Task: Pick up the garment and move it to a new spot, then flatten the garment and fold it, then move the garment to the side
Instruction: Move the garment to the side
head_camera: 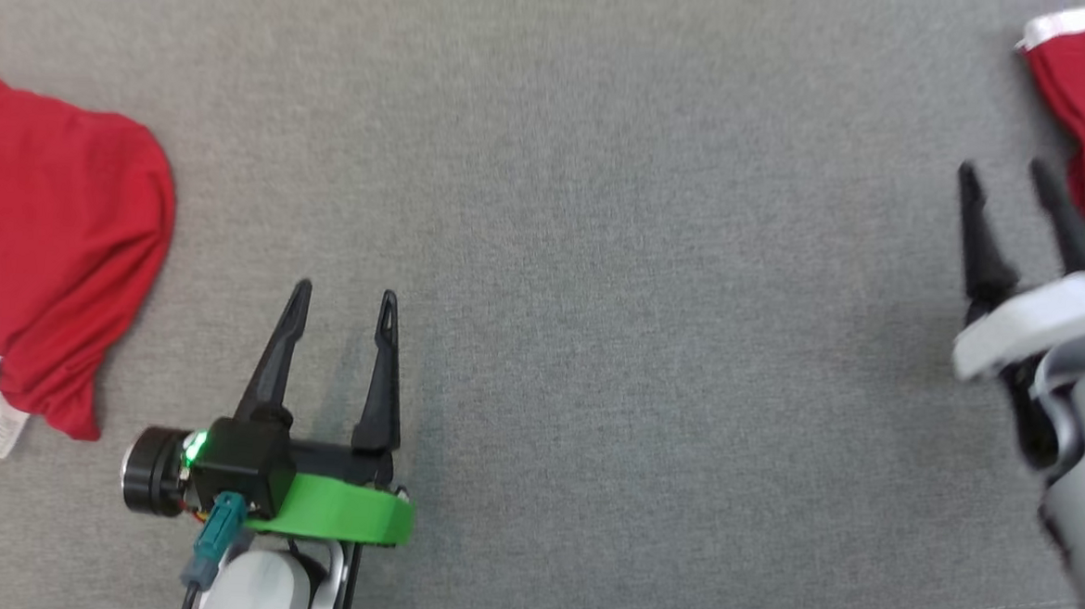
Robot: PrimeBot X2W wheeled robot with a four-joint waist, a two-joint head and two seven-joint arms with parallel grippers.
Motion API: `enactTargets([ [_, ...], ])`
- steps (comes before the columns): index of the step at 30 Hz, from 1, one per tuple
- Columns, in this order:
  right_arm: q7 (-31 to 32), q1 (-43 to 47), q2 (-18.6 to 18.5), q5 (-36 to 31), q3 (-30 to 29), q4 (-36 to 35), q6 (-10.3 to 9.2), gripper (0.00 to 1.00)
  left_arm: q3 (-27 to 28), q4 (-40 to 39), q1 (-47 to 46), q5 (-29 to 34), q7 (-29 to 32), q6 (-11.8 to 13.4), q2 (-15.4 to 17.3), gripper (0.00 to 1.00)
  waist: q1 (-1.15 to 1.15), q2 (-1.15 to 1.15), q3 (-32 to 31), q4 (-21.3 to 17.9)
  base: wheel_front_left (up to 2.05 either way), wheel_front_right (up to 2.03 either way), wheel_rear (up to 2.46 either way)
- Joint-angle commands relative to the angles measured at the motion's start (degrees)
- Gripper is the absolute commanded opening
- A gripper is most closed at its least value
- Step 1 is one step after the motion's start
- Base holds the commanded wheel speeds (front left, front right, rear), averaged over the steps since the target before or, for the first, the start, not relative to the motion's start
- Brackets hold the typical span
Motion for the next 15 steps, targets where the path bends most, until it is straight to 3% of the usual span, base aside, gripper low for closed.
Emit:
enactTargets([
  [1, -0.1, 4.3, 2.2, -1.3, -1.6, -1.3, -0.08, 1.0, 0.4, 0.5, 1.7, -0.3, 0.0, 0.4, -0.3, 1.0, 0.0, 0.0, -9.8, 1.5, 0.0, 0.0, 0.0],
  [9, -0.2, 21.1, 14.4, -11.1, -7.9, -14.1, -0.08, 1.0, 2.6, 0.6, 8.3, -0.9, 0.0, 0.5, -0.7, 1.0, 0.0, 0.0, -18.0, 2.8, 0.0, 0.0, 0.0],
  [15, -0.2, 30.1, 17.9, -14.8, -7.8, -22.3, -0.08, 1.0, 4.3, 0.6, 13.8, -0.5, 0.0, -0.1, -0.8, 1.0, 0.0, 0.0, -22.7, 2.7, 0.0, 0.0, 0.0],
])
